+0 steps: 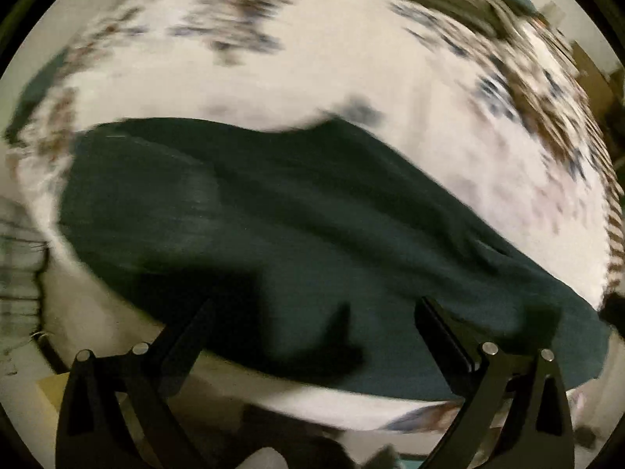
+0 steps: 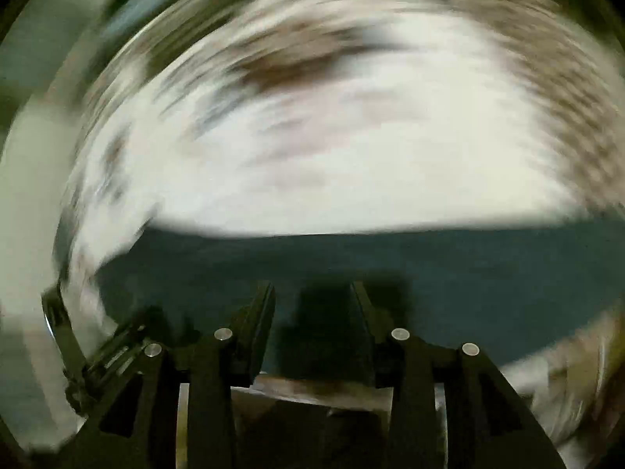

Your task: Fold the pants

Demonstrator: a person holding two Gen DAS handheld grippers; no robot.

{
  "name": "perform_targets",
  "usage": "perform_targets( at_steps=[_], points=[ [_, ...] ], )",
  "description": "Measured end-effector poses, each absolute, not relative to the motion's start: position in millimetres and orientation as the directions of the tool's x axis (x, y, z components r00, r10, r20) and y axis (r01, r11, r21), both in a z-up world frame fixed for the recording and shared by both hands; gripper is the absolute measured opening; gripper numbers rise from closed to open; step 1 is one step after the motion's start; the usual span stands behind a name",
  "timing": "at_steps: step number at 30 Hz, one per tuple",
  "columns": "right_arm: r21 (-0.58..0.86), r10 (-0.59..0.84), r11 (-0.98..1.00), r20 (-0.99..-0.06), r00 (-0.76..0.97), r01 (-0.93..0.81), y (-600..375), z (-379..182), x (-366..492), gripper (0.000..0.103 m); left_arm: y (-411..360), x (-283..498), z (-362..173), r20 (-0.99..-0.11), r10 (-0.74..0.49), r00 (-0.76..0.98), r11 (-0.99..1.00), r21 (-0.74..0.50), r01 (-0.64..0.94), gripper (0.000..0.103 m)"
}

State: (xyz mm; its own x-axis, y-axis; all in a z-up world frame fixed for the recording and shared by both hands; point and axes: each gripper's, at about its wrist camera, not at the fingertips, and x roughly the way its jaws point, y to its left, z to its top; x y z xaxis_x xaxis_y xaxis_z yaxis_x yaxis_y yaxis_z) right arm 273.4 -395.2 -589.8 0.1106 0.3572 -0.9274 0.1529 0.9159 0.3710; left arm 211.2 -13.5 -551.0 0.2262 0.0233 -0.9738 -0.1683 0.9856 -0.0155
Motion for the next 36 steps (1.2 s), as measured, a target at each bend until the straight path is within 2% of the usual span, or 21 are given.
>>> perform_targets(
  at_steps=[5, 10, 11, 12, 18, 22, 23, 25, 27, 29, 31, 33, 36],
  points=[
    [0.359, 0.361, 0.923, -0.932, -0.006, -0.138, -262, -634, 337, 0.042, 56, 204, -556, -0.966, 0.154, 0.209, 0.956, 0.093, -0.278, 0.103],
    [0.244, 0.227, 0.918, -0.97, -0.09, -0.313, -198, -680, 361, 0.041, 108, 211, -579, -0.969, 0.188, 0.158, 0.905, 0.109, -0.41, 0.103],
    [0.219, 0.204, 0.917, -0.976, -0.08, -0.335, -194, -685, 359, 0.027, 114, 211, -579, -0.97, 0.19, 0.154, 0.898, 0.108, -0.426, 0.103],
    [0.198, 0.189, 0.921, -0.98, -0.061, -0.334, -194, -685, 360, 0.002, 122, 212, -583, -0.971, 0.191, 0.147, 0.888, 0.107, -0.448, 0.103],
    [0.265, 0.271, 0.959, -0.961, 0.054, -0.099, -244, -668, 371, 0.002, 171, 203, -585, -0.971, 0.201, 0.13, 0.832, 0.099, -0.547, 0.103],
    [0.241, 0.242, 0.969, -0.97, 0.023, -0.052, -241, -679, 373, 0.002, 195, 202, -587, -0.971, 0.209, 0.113, 0.802, 0.104, -0.588, 0.103],
    [0.25, 0.25, 0.968, -0.968, -0.005, -0.032, -228, -681, 370, 0.006, 198, 201, -586, -0.972, 0.207, 0.113, 0.796, 0.1, -0.596, 0.103],
    [0.286, 0.286, 0.958, -0.958, -0.029, 0.019, -234, -680, 367, 0.02, 209, 203, -589, -0.972, 0.203, 0.116, 0.788, 0.092, -0.609, 0.103],
    [0.357, 0.359, 0.929, -0.933, 0.001, 0.093, -254, -667, 353, 0.055, 217, 209, -598, -0.974, 0.203, 0.096, 0.784, 0.104, -0.612, 0.103],
    [0.394, 0.396, 0.899, -0.918, 0.032, 0.191, -281, -661, 334, 0.064, 222, 216, -612, -0.976, 0.208, 0.066, 0.787, 0.127, -0.603, 0.103],
    [0.401, 0.405, 0.856, -0.913, 0.059, 0.326, -323, -656, 305, 0.065, 227, 222, -623, -0.985, 0.167, 0.044, 0.785, 0.106, -0.611, 0.103],
    [0.377, 0.385, 0.818, -0.92, 0.072, 0.434, -363, -655, 277, 0.081, 224, 223, -617, -0.982, 0.184, 0.047, 0.79, 0.119, -0.602, 0.103],
    [0.378, 0.376, 0.722, -0.917, 0.13, 0.579, -421, -649, 225, 0.087, 202, 222, -589, -0.971, 0.222, 0.091, 0.826, 0.137, -0.547, 0.103]
  ],
)
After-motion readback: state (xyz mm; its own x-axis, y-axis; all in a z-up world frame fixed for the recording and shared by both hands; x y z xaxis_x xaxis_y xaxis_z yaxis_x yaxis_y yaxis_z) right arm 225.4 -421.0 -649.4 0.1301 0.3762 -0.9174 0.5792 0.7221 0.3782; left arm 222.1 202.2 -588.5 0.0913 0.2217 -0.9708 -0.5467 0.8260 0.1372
